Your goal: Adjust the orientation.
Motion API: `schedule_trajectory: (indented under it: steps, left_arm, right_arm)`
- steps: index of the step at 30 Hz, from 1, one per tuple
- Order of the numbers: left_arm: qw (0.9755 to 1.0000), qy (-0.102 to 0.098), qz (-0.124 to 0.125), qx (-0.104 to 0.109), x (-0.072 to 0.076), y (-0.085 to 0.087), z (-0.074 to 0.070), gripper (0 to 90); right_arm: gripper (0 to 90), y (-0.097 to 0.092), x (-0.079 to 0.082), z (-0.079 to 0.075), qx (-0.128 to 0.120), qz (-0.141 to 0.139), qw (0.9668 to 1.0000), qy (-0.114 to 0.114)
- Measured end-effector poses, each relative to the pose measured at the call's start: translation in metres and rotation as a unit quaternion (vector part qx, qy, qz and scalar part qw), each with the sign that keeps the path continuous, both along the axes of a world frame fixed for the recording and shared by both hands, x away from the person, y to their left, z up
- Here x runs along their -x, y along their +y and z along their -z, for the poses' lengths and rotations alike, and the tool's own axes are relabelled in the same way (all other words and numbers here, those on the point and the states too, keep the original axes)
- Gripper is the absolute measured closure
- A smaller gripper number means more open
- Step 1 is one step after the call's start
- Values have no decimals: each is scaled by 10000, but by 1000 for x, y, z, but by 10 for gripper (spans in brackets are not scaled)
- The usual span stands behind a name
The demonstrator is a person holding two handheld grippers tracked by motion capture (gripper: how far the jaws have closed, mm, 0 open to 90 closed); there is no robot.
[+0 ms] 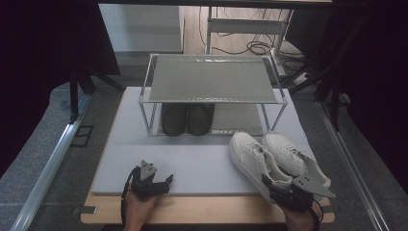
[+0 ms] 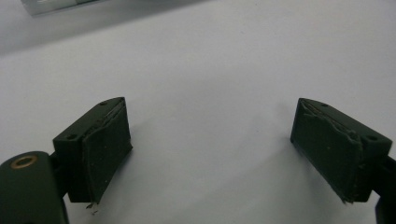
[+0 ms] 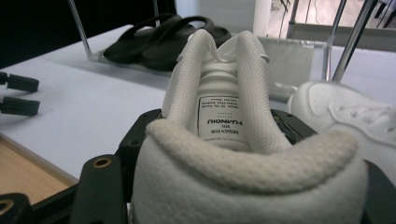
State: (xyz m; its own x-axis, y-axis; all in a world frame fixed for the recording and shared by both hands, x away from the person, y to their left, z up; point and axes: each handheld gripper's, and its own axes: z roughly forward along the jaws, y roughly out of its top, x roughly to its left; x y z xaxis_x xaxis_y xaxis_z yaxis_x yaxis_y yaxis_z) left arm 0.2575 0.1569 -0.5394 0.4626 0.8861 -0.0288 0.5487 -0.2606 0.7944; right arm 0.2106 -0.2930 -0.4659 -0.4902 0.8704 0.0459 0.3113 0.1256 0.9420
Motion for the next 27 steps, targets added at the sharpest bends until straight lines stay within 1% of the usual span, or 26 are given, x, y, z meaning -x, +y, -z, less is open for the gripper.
schedule_trajectory:
  steps: [7, 13, 17, 21, 27]
  left_arm:
    - [10000, 0, 1, -2, 0, 0, 0, 116]
    - [10000, 1, 0, 0, 0, 0, 0, 116]
    - [10000, 1, 1, -1, 0, 0, 0, 116]
    - [10000, -9, 5, -6, 0, 0, 0, 116]
    - [10000, -5, 4, -12, 0, 0, 0, 116]
  right_arm:
    - [382, 3, 2, -20, -43, -98, 9996, -264]
    - [382, 8, 3, -36, -112, -246, 9985, -466]
    - [383, 11, 5, -47, -138, -346, 9976, -589]
    - [383, 13, 5, -58, -250, -446, 9962, -709]
    - [382, 19, 2, -75, -266, -523, 9938, -941]
